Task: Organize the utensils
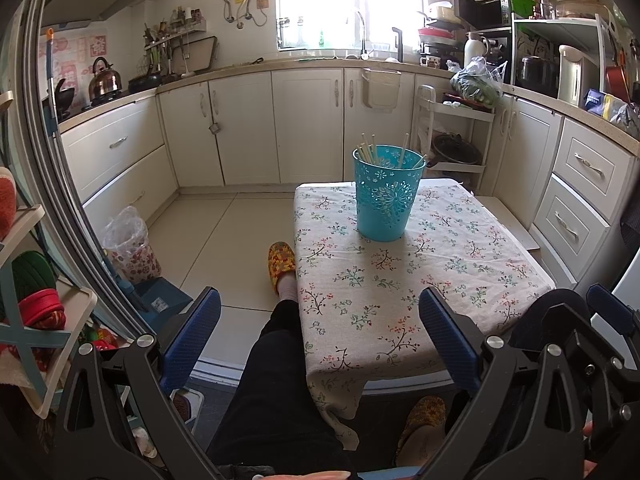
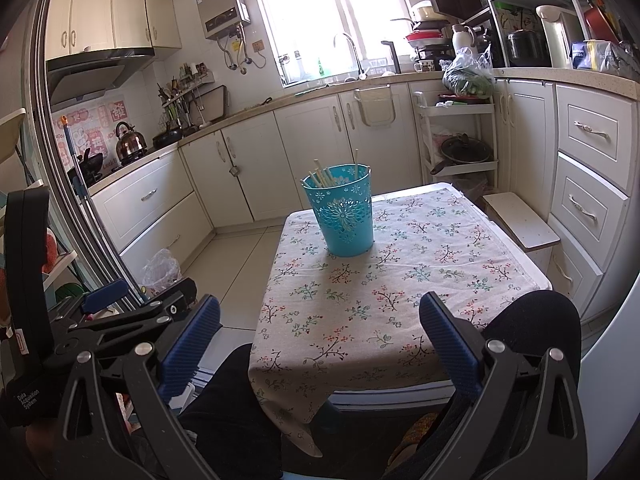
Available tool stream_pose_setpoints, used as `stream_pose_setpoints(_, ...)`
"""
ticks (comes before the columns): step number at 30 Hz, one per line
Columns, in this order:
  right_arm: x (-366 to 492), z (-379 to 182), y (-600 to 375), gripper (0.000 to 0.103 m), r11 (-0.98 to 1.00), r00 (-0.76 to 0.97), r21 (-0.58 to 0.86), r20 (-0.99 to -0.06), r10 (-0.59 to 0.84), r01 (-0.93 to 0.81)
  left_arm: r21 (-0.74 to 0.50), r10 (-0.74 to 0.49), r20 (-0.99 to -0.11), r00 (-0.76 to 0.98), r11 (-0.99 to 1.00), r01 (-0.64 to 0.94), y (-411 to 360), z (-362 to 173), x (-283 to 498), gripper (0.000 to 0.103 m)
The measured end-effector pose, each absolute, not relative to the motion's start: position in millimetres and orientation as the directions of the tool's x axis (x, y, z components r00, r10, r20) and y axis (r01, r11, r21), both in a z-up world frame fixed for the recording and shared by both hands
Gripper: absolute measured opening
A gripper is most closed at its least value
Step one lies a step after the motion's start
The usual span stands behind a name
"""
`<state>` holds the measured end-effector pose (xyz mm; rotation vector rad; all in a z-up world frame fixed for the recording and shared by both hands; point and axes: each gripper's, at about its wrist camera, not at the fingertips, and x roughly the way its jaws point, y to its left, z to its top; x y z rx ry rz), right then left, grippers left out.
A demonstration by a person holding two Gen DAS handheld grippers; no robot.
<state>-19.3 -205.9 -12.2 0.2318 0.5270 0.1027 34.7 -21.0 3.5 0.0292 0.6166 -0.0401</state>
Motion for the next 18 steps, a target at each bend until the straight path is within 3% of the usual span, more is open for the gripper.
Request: stream_pose_setpoints(18,-19.4,-12.5,-205.2,0.095,0.969,0.860,0.246,-0.485,0.155,-0.036,0.015,-0.029,-0.578,0.816,0.999,0.047,-20.9,3.3,34.6,0.095)
